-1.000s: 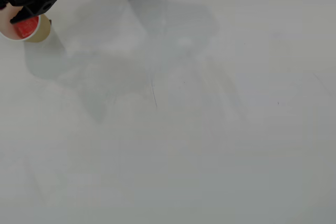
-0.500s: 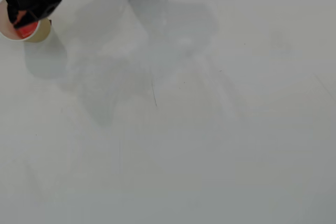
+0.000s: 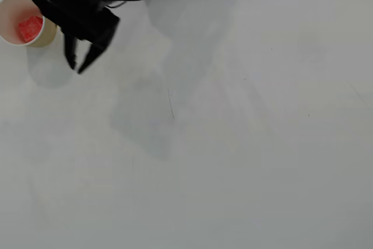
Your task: Pick up the cube and drop it in the cup.
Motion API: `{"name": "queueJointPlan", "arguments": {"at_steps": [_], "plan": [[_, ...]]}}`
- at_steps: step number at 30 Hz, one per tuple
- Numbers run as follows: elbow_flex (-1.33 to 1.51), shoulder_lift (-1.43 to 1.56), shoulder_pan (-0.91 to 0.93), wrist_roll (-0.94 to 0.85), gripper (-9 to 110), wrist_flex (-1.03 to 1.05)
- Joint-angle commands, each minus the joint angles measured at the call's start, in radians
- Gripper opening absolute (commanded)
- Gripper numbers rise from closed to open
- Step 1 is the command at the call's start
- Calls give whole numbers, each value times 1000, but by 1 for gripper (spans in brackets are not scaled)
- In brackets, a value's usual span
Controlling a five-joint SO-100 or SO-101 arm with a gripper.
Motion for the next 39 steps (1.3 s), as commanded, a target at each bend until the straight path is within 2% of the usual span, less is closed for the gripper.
{"name": "queueJointPlan", "arguments": {"at_steps": [1,11,16,25,33,39], "plan": [[18,72,-92,-12,0,-20],[365,337,-279,-12,0,-25],[522,485,-321,-18,0,57],[581,577,-394,-21,0,169],[640,578,-377,-21,0,342],[640,578,-399,-11,0,388]]}}
